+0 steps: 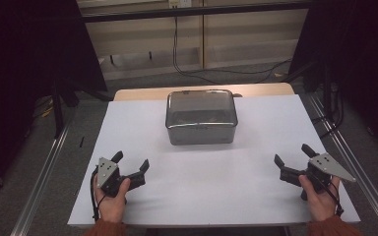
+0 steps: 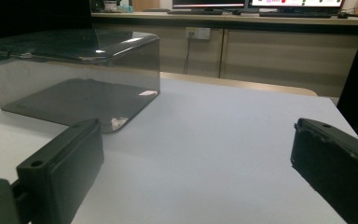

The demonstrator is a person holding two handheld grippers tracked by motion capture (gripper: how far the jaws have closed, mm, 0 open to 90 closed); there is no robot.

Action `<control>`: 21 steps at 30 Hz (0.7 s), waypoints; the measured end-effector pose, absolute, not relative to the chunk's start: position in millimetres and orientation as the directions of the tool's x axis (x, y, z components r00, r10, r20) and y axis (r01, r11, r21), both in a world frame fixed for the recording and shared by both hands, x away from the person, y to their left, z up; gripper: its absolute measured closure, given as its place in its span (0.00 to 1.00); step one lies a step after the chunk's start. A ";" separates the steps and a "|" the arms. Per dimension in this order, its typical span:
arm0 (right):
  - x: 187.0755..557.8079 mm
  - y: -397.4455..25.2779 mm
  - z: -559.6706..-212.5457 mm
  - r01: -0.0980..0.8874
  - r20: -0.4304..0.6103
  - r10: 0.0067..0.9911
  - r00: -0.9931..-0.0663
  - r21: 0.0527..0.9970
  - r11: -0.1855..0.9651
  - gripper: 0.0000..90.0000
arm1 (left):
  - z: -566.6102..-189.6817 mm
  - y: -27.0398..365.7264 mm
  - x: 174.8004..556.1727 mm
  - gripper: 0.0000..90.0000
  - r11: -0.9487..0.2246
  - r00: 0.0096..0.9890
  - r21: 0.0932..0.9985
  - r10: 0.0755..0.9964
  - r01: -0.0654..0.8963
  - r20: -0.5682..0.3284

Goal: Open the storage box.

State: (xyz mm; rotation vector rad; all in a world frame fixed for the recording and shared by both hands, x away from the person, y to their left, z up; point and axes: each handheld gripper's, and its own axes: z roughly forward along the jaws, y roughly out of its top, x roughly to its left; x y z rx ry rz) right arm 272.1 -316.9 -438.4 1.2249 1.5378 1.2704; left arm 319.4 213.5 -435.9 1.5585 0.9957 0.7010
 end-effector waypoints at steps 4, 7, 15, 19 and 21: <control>273.3 -315.7 -438.6 0.191 0.008 0.971 -0.238 0.981 0.039 0.02 | -435.4 212.3 318.8 0.03 -0.041 0.470 0.975 0.880 0.220 -0.069; 276.9 -311.1 -438.4 0.177 -0.006 0.967 -0.254 0.983 0.053 0.02 | -435.7 212.5 319.7 0.03 -0.030 0.467 0.974 0.881 0.225 -0.080; 278.7 -303.7 -440.2 0.188 0.003 0.948 -0.318 0.980 0.060 0.00 | -437.3 213.0 318.4 0.03 -0.049 0.470 0.975 0.880 0.216 -0.060; 278.5 -298.4 -439.8 0.187 0.003 0.939 -0.343 0.980 0.065 0.00 | -437.5 215.1 317.8 0.03 -0.045 0.466 0.974 0.882 0.221 -0.065; 278.3 -296.5 -439.4 0.183 0.003 0.934 -0.358 0.981 0.067 0.00 | -437.3 214.8 317.8 0.03 -0.046 0.465 0.974 0.883 0.220 -0.064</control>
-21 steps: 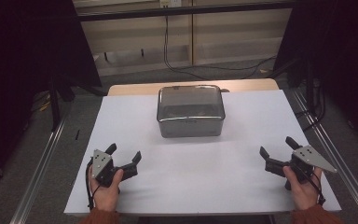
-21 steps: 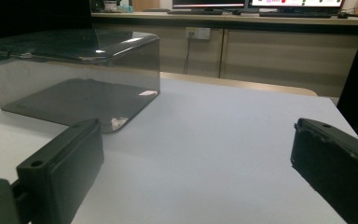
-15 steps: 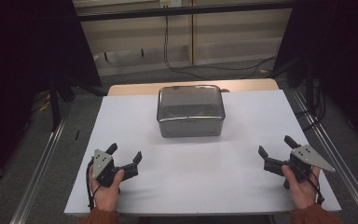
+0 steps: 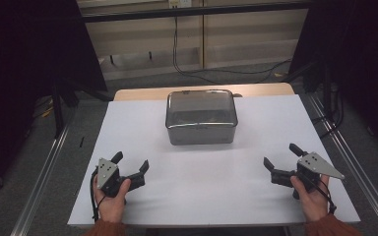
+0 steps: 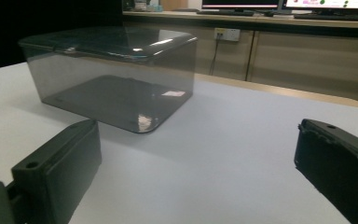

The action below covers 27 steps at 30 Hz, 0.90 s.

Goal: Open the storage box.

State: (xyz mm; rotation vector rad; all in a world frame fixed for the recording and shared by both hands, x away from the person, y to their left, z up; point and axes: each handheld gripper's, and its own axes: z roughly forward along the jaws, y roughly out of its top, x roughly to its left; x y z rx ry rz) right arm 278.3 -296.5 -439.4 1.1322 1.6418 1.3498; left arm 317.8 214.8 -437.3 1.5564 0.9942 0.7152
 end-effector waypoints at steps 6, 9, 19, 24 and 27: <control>281.9 -290.4 -439.3 0.212 0.054 0.926 -0.374 0.977 0.029 0.00 | -436.7 214.3 317.5 0.03 -0.037 0.459 0.973 0.885 0.227 -0.074; 282.2 -287.3 -439.3 0.206 0.030 0.922 -0.386 0.977 0.054 0.00 | -436.8 213.9 317.0 0.03 -0.046 0.469 0.970 0.880 0.238 -0.074; 290.5 -273.1 -435.5 0.202 0.030 0.899 -0.438 0.977 0.066 0.00 | -436.2 213.8 316.4 0.04 -0.036 0.480 0.970 0.873 0.240 -0.086; 296.1 -263.3 -434.4 0.205 0.027 0.891 -0.454 0.976 0.075 0.00 | -435.9 213.8 316.3 0.04 -0.046 0.479 0.970 0.875 0.238 -0.076; 300.4 -256.1 -434.4 0.208 0.032 0.879 -0.476 0.975 0.078 0.00 | -435.7 213.1 316.5 0.04 -0.032 0.476 0.972 0.875 0.231 -0.084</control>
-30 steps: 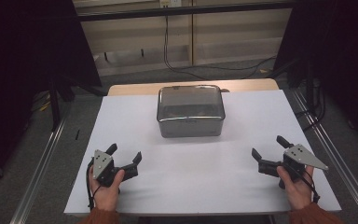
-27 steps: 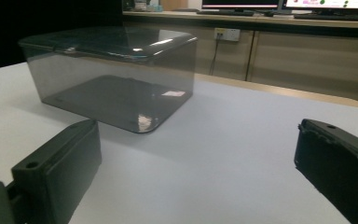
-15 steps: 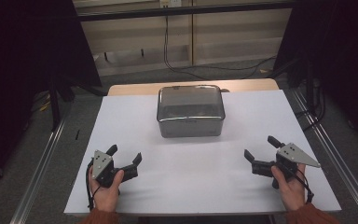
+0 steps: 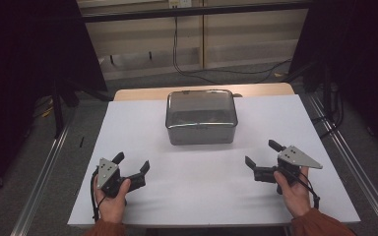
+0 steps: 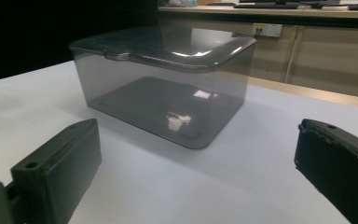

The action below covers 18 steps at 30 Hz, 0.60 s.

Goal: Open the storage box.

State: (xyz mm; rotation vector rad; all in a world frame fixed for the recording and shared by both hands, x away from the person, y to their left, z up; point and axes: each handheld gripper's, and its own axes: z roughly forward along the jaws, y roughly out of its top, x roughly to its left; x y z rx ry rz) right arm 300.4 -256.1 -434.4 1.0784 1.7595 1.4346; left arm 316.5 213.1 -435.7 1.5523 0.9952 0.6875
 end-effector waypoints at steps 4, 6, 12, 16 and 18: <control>304.6 -247.6 -435.3 0.214 0.031 0.877 -0.480 0.973 0.083 0.00 | -435.3 212.5 316.7 0.04 -0.033 0.482 0.973 0.873 0.226 -0.082; 306.0 -244.4 -434.9 0.214 0.032 0.874 -0.486 0.973 0.083 0.00 | -435.1 212.4 317.2 0.04 -0.032 0.481 0.974 0.873 0.222 -0.081; 313.8 -229.5 -428.8 0.227 0.043 0.862 -0.505 0.970 0.085 0.00 | -435.4 210.7 319.7 0.04 -0.024 0.474 0.977 0.876 0.214 -0.083; 321.8 -218.8 -423.8 0.200 0.029 0.853 -0.521 0.976 0.089 0.00 | -435.8 211.1 320.5 0.03 -0.030 0.464 0.977 0.883 0.213 -0.074; 323.6 -216.7 -423.0 0.196 0.026 0.850 -0.526 0.976 0.092 0.00 | -436.1 211.5 320.8 0.03 -0.028 0.463 0.976 0.883 0.217 -0.077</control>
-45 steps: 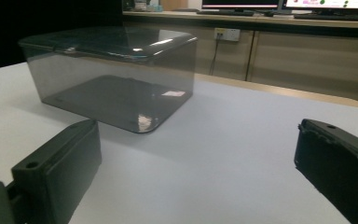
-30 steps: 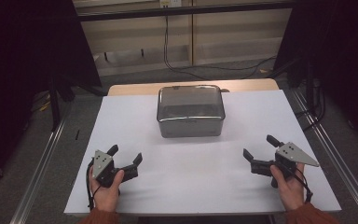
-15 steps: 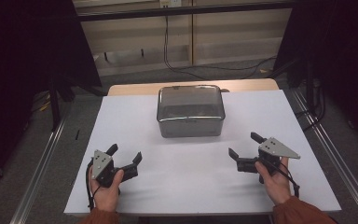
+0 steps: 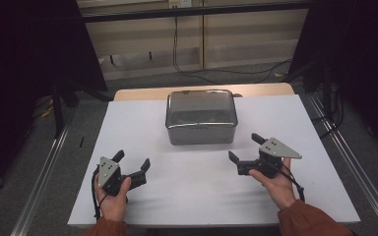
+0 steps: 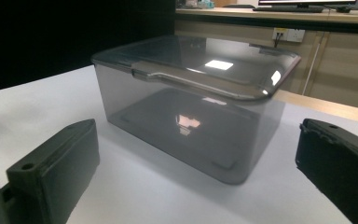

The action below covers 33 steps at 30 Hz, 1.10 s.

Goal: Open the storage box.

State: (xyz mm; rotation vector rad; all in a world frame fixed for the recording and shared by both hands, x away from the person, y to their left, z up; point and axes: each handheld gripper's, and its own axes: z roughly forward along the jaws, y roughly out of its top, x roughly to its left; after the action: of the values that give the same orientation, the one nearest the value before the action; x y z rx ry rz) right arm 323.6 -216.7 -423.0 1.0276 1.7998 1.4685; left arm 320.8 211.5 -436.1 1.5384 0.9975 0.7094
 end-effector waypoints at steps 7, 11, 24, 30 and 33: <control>336.8 -201.2 -417.6 0.151 -0.050 0.821 -0.569 0.975 0.165 0.00 | -436.4 212.2 320.6 0.03 -0.038 0.462 0.975 0.884 0.219 -0.069; 342.5 -195.0 -415.2 0.134 -0.060 0.810 -0.583 0.977 0.169 0.00 | -436.1 212.1 320.3 0.03 -0.040 0.464 0.975 0.883 0.217 -0.067; 359.5 -173.2 -409.8 0.058 -0.233 0.787 -0.572 0.945 0.322 0.02 | -436.6 213.3 321.2 0.03 -0.040 0.466 0.972 0.881 0.230 -0.074; 363.1 -164.2 -406.2 0.002 -0.361 0.751 -0.553 0.901 0.434 0.08 | -435.1 213.2 320.0 0.03 -0.043 0.474 0.974 0.878 0.220 -0.068; 366.8 -158.4 -405.8 -0.030 -0.431 0.725 -0.537 0.869 0.494 0.10 | -435.8 214.0 320.6 0.03 -0.048 0.473 0.973 0.879 0.226 -0.066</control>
State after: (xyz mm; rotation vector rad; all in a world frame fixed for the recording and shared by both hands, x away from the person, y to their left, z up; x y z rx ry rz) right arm 366.8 -158.4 -405.8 0.5775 1.8881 1.1189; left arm 320.6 214.0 -435.8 1.5630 0.9915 0.7048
